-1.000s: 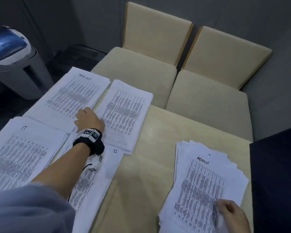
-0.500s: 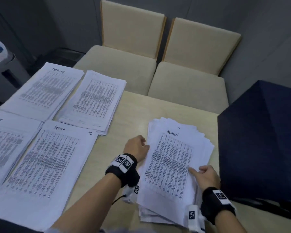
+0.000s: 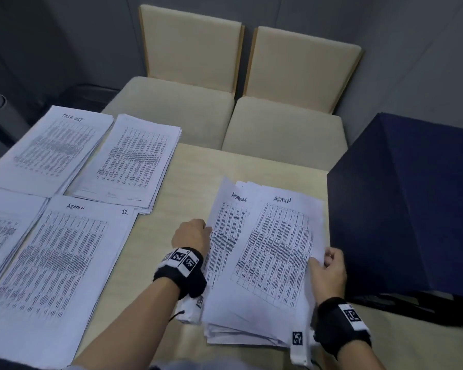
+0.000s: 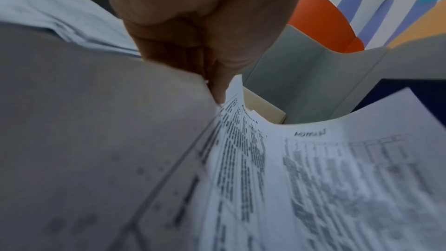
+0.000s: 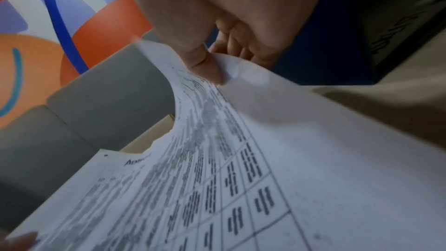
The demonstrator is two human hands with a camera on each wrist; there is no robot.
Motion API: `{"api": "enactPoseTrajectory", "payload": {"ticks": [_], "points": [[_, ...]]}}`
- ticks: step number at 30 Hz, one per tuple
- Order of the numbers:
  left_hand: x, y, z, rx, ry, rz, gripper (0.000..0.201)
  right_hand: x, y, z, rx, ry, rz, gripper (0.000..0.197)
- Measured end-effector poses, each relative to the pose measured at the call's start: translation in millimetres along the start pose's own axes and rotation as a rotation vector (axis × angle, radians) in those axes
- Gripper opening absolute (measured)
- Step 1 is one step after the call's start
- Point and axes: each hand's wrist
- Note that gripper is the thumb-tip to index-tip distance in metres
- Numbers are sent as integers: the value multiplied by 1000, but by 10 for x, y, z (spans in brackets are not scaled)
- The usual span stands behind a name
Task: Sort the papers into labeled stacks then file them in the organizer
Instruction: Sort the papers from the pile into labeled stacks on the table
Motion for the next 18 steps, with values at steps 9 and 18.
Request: {"api": "enactPoseTrajectory", "payload": {"ticks": [9,18], "points": [[-184,19,172,-315,26,-292,19,36,35,-51,314,143,-135,6],[-72,100,-16,-354,91,-52,17,-133,47,-117,471,169,-160,14]]}}
Point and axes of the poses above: each hand's wrist, its own x-axis towards the middle knuckle, its own z-axis out of the back of the hand, y = z × x, and after that the axes turned 13 degrees about y, right-handed
